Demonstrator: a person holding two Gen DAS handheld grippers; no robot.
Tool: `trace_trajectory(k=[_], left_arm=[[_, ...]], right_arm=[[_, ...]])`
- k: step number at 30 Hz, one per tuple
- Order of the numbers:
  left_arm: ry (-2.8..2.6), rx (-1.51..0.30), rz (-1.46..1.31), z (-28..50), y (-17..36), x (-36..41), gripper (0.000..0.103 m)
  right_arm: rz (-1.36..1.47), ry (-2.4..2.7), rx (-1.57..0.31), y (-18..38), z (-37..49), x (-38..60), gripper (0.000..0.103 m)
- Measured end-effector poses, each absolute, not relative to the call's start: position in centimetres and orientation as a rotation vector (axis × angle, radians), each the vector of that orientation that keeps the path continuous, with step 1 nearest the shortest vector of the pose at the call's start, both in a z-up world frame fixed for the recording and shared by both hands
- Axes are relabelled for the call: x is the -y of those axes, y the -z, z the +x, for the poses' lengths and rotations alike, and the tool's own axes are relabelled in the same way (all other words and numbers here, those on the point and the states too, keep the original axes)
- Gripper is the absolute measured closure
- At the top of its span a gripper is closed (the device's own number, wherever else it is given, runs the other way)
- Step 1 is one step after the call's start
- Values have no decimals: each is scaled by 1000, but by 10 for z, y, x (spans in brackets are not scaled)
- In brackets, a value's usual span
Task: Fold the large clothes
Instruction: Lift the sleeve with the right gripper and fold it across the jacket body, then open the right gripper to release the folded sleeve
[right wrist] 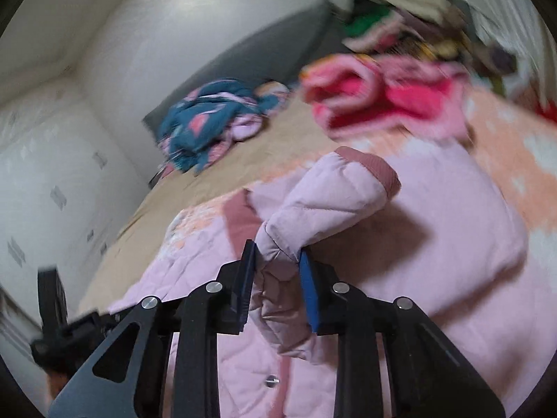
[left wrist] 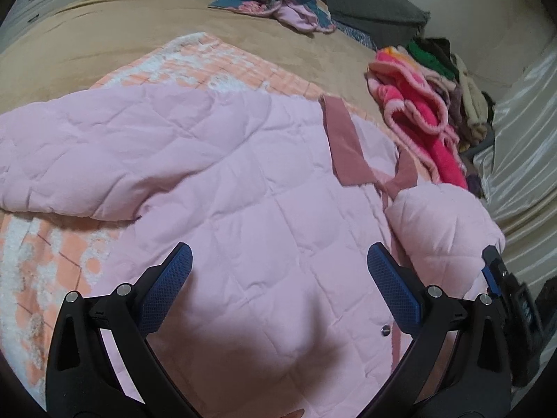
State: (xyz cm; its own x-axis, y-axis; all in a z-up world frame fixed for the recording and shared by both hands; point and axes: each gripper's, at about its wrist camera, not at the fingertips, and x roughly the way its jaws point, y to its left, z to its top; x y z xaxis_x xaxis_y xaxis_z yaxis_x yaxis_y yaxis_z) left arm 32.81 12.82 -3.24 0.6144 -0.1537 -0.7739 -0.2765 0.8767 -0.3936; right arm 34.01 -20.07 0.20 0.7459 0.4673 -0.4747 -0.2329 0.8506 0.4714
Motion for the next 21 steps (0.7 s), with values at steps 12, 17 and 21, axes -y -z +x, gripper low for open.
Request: trace_trajectory(k=[12,17,21], left_arm=[[1,-875,-774,321,35,-168,9],[71,-902,-827,326,45,-162,9],[149,-964,-875,335,64,-146,9]], right_arm=[[-53,-602,-645,17,305,78,82],[-98,-682,-727,34,297,56,80],[-67,-648,-738,29,291,72,67]])
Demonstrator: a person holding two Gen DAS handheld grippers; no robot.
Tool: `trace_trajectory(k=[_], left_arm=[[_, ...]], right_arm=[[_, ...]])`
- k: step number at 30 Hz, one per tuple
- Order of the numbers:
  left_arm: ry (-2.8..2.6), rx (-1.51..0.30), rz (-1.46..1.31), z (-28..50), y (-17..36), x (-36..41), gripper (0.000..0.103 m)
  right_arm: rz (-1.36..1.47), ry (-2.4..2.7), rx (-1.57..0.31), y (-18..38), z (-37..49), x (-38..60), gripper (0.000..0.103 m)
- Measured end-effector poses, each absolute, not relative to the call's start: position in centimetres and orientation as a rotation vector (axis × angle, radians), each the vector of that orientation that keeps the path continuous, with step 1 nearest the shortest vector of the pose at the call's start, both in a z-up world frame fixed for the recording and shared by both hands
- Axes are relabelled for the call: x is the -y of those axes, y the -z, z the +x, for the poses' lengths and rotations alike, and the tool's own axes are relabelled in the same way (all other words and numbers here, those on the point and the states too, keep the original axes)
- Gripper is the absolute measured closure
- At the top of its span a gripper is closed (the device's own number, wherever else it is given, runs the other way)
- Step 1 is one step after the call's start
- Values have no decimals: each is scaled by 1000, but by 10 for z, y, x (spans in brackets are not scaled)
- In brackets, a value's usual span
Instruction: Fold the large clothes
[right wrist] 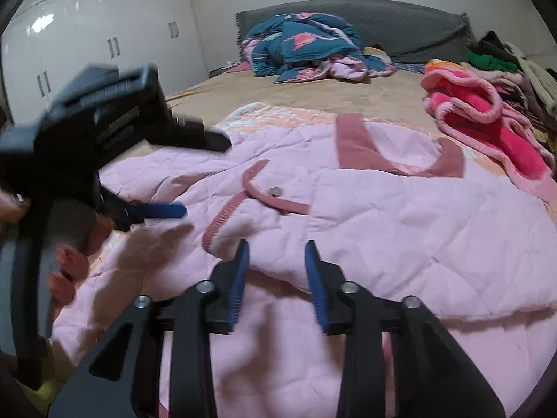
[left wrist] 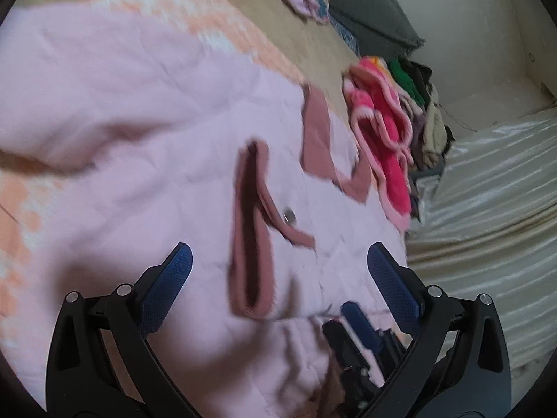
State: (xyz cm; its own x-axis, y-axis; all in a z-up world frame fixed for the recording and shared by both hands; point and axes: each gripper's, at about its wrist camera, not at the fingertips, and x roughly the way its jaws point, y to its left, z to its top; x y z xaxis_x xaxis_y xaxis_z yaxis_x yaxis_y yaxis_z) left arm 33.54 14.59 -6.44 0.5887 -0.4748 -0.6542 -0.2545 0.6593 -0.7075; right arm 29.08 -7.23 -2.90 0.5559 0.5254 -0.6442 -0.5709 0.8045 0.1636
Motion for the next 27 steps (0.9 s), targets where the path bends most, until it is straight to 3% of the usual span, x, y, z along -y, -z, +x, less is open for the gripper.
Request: trace_trajectory(k=[6,9,11,12,14,19,27], left_arm=[[179,-1013,-833,341,85,-112,13],[155,-1012,-794,343,90,-103,37],[118,-1015,-729,344,90,-97,58],[101,-1006,-676,345,88,-93,61],[112,-974,-629,343,84,-88,77],[112,-878,-472,337,53,-68,87],[142,-624,-444,317,-23,-80,88]], right_arm=[[-18,-524,-721,20,295,125,60],[-15,-449,-722,19,295,155,60],[-1,-402,-721,19,294,175,60],[8,-373,-722,19,292,187,60],[29,-331,-721,19,291,205,60],[50,-263,-727,20,284,239,60],[29,-201,-726,15,281,270,60]])
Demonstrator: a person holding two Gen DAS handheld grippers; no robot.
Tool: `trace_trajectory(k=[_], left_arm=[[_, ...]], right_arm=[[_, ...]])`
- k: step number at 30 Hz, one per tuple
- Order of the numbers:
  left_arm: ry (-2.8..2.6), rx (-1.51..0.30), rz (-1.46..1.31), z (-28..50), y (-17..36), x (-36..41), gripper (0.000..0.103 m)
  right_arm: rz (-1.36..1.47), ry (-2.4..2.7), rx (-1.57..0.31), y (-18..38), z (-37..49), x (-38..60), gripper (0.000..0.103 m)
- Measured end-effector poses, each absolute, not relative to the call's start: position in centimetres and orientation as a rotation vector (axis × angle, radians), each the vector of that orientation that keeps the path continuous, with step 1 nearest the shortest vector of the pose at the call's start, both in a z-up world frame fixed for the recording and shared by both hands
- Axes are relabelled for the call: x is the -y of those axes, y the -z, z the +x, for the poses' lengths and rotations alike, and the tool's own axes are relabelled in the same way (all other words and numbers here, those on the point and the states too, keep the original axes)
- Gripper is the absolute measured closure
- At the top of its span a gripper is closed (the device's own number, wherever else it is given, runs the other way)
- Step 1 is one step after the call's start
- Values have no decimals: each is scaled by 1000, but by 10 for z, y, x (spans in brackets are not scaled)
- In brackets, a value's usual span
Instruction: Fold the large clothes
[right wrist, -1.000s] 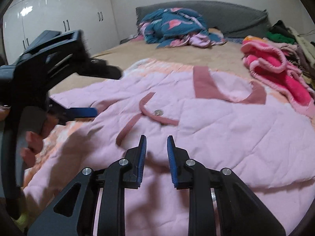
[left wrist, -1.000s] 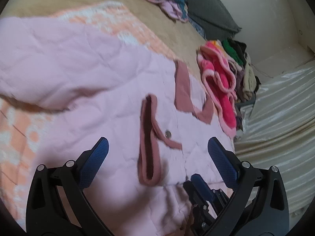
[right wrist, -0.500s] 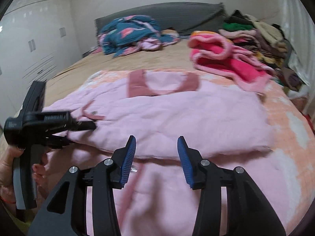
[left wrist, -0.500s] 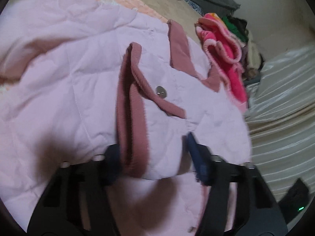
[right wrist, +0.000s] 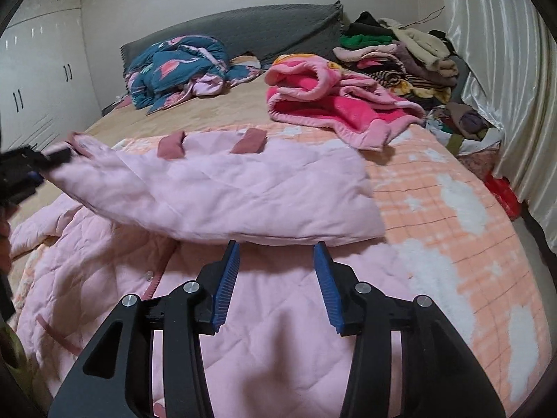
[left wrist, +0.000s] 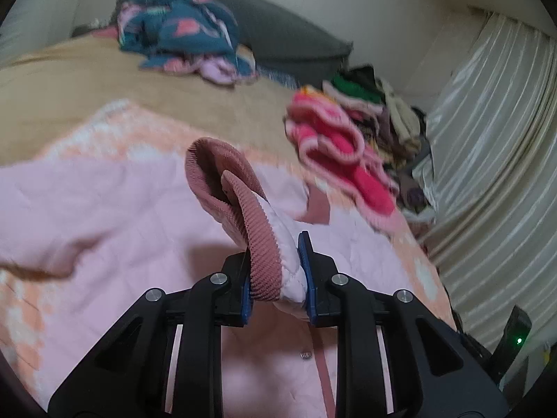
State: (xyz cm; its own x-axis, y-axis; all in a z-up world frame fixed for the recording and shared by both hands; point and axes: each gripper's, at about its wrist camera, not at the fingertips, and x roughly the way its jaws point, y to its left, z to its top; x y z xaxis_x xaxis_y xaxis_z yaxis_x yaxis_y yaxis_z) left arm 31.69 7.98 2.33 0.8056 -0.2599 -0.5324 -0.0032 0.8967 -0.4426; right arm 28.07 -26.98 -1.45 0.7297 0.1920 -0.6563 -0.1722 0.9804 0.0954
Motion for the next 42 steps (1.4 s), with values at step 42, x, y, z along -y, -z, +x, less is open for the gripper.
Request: trace_trajectory(k=[42], left_arm=[[-73,-906,-255,335,72,-115,75]], right_arm=[[153,-36,-981,84,390,277,39]])
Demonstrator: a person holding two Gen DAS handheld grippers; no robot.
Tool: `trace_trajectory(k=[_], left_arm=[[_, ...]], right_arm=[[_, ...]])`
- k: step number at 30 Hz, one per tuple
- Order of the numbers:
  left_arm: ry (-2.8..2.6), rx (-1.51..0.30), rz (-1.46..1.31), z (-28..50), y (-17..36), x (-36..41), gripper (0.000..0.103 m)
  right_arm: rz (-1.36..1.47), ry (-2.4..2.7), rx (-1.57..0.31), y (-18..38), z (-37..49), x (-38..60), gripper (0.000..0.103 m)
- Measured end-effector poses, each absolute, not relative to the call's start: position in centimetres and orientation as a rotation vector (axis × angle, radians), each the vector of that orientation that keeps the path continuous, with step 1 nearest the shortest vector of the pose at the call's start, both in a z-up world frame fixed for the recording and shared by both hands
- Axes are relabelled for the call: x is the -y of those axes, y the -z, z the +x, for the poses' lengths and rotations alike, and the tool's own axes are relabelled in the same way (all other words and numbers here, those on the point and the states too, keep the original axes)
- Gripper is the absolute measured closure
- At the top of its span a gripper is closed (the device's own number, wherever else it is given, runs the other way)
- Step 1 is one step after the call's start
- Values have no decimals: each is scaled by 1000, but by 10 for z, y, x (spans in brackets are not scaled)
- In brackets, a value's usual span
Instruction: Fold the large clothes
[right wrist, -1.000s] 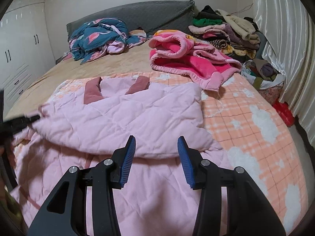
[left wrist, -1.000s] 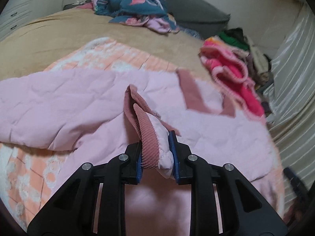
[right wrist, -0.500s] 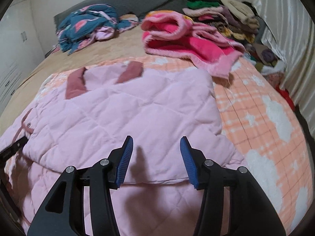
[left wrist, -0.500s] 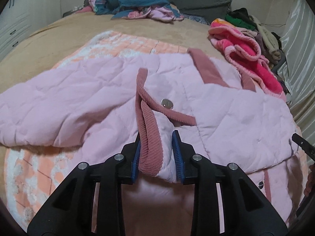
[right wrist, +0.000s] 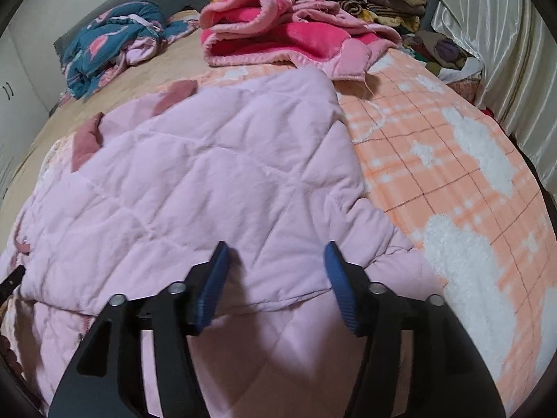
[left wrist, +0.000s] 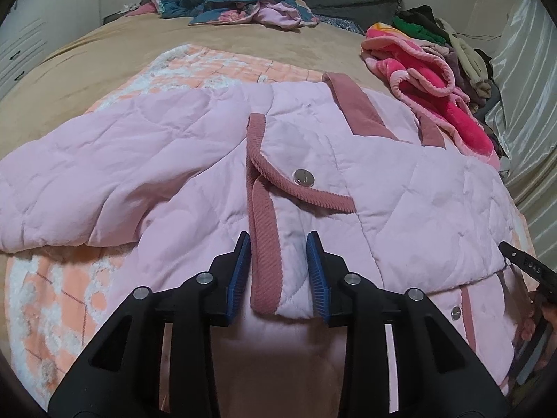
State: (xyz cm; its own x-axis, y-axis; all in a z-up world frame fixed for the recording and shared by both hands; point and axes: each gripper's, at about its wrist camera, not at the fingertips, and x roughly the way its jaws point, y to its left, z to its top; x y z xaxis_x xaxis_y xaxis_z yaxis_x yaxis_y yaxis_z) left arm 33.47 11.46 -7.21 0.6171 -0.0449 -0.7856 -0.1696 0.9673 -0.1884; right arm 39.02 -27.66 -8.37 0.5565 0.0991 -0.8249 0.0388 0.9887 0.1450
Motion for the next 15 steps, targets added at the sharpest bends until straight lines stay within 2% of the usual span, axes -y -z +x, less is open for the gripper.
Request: trace_trajectory(k=[7,9,11,15], left_arm=[[-56,-895,-284,322,57,-114,46],[-52,-886,-298,317,52,-115,34],[-68,-874,-314,313,47,-119,13],[-93,-856,-316,306,37,-127,9]], right_arm=[[164,-107,-920,63,367,256,16],[159,-126,-899,57,362,249,15],[145,-141,-879,50,355,239,12],[130,-181,-860,38,347,221,10]])
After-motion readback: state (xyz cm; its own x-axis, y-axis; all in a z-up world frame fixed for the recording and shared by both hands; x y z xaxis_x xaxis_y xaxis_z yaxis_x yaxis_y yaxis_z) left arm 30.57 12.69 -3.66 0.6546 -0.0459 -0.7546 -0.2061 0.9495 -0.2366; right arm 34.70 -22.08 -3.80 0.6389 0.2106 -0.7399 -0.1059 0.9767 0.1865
